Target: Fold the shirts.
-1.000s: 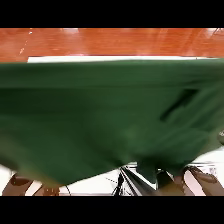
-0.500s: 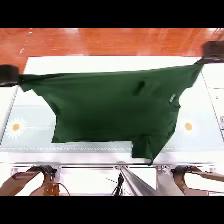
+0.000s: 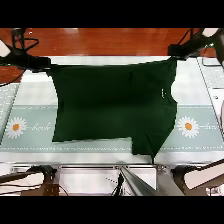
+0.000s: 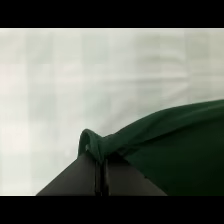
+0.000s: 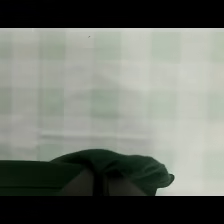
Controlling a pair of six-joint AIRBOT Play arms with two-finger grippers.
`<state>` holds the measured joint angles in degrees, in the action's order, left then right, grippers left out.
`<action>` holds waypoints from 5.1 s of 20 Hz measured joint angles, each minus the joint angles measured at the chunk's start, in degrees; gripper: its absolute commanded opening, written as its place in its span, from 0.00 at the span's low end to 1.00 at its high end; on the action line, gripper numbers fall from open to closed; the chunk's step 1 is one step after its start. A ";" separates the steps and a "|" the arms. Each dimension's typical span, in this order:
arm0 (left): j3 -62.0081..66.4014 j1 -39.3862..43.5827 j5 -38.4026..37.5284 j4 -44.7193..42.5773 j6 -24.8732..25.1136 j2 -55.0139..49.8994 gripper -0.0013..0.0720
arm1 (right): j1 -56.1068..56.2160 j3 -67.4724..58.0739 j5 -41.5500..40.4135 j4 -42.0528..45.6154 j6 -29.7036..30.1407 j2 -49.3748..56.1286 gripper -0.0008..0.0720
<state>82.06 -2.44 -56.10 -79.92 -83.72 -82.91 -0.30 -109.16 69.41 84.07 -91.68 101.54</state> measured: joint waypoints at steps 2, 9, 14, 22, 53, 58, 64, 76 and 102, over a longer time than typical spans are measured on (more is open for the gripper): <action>-0.02 0.00 4.24 0.26 0.13 -3.26 0.05 | 0.11 0.00 -1.03 -0.07 -0.92 2.91 0.05; 1.03 -1.75 0.83 2.03 -2.03 -9.01 0.05 | -0.37 0.00 4.52 -1.55 0.13 5.66 0.05; 2.21 -3.76 -11.85 2.34 -1.11 -10.43 0.05 | -0.55 -0.02 19.67 -2.67 2.58 5.22 0.05; 2.84 -4.48 -21.70 8.24 -0.44 -15.17 0.62 | -0.63 -0.02 28.39 -6.01 1.75 8.63 0.50; -45.77 -27.85 -21.53 16.76 19.96 12.57 0.78 | -24.24 57.22 6.29 -23.30 21.27 -33.05 0.76; -45.86 -20.24 -18.56 20.02 17.55 8.22 0.42 | -24.33 57.55 5.64 -25.16 21.79 -33.14 0.76; -45.79 -14.71 -16.92 21.64 15.32 3.50 0.05 | -24.46 57.92 5.77 -21.42 22.29 -33.14 0.74; -45.90 -13.77 -17.84 20.59 14.99 3.56 0.05 | -25.99 77.26 4.20 -26.71 24.11 -33.16 0.74; -13.38 -9.94 0.42 35.01 13.51 -7.54 0.05 | -6.14 43.10 -33.05 -38.88 19.47 -14.32 0.05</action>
<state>68.69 -12.38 -55.68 -44.91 -70.22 -90.45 -6.44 -66.06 36.36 45.19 -72.20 87.22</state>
